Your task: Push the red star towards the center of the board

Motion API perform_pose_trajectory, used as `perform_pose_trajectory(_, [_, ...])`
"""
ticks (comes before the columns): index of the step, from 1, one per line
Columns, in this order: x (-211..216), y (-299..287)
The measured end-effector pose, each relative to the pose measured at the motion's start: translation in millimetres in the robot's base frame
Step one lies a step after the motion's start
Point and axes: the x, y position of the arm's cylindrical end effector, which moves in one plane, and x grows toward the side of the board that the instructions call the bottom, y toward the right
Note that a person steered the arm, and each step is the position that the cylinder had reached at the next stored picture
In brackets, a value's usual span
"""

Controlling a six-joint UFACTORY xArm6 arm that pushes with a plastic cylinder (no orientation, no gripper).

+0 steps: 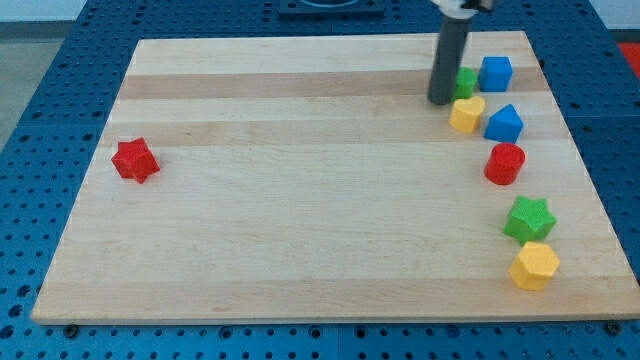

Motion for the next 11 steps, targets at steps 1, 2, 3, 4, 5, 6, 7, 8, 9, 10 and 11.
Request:
perform_pose_trajectory(1, [0.8,27.4])
perform_pose_trajectory(2, [1.4,27.5])
perform_pose_trajectory(3, [1.4,25.3])
perform_pose_trajectory(4, [2.9,-34.4])
perform_pose_trajectory(5, [7.0,-99.6])
perform_pose_trajectory(6, [10.4,-152.3])
perform_pose_trajectory(7, [13.3,-201.7])
perform_pose_trajectory(8, [13.7,-237.9])
perform_pose_trajectory(9, [19.6,-284.7])
perform_pose_trajectory(10, [30.9,-342.8])
perform_pose_trajectory(11, [43.7,-404.6])
